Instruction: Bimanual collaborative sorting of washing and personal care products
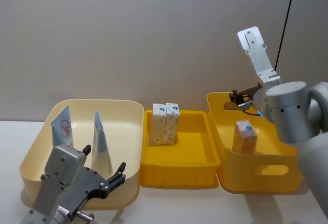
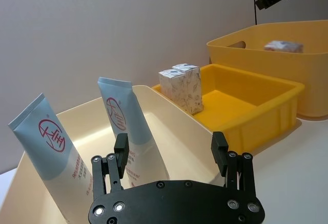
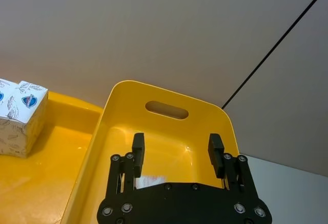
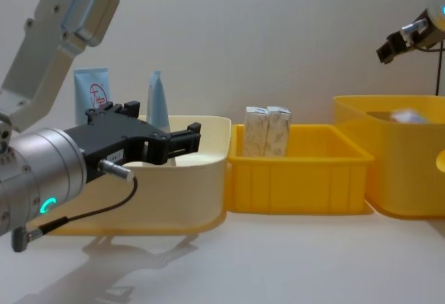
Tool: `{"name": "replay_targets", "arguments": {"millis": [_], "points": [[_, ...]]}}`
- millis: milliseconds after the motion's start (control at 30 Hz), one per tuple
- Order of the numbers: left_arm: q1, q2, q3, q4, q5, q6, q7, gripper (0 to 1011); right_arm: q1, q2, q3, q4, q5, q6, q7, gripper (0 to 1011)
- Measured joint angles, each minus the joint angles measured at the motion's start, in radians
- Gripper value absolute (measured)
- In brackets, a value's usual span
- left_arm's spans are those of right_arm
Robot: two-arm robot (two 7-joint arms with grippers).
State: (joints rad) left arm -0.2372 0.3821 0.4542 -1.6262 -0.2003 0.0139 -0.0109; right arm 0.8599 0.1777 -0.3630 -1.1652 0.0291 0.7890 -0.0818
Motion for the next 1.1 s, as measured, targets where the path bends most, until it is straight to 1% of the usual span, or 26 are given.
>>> {"name": "replay_targets", "arguments": {"millis": [33,100,200,233,333,467,600,700,733,933,1100], "points": [[0.000,0.000,0.000,0.000,0.000,0.000,0.000,1003,0.000,0.000,0.000,0.002,0.000,0.001,0.001,770],[0.000,0.000,0.000,0.000,0.000,0.000,0.000,1003,0.001,0.000,0.000,0.004,0.001,0.003,0.004,813],[0.000,0.000,0.000,0.000,0.000,0.000,0.000,1003,0.001,0.000,0.000,0.006,0.001,0.006,0.005,934],[0.000,0.000,0.000,0.000,0.000,0.000,0.000,1003,0.002,0.000,0.000,0.007,0.001,0.006,0.005,934],[0.000,0.000,0.000,0.000,0.000,0.000,0.000,1003,0.002,0.000,0.000,0.008,0.002,0.006,0.006,1001],[-0.005,-0.001,0.000,0.000,0.000,0.007,-0.002,1003,0.002,0.000,0.000,0.010,0.002,0.008,0.007,1001],[-0.016,-0.003,0.003,0.004,0.004,0.026,-0.009,1003,0.002,0.000,0.000,0.011,0.002,0.009,0.008,1001],[-0.032,-0.006,0.008,0.011,0.011,0.054,-0.013,1003,0.003,0.000,0.000,0.012,0.003,0.009,0.009,1001],[-0.032,-0.006,0.008,0.011,0.011,0.054,-0.013,1003,0.003,0.000,0.000,0.012,0.003,0.009,0.009,1001],[-0.067,-0.023,0.017,0.039,0.030,0.105,-0.013,1003,0.003,0.000,0.000,0.013,0.003,0.010,0.010,1001],[-0.085,-0.034,0.019,0.055,0.040,0.126,-0.009,1003,0.003,0.000,0.000,0.014,0.003,0.010,0.011,1001]]}}
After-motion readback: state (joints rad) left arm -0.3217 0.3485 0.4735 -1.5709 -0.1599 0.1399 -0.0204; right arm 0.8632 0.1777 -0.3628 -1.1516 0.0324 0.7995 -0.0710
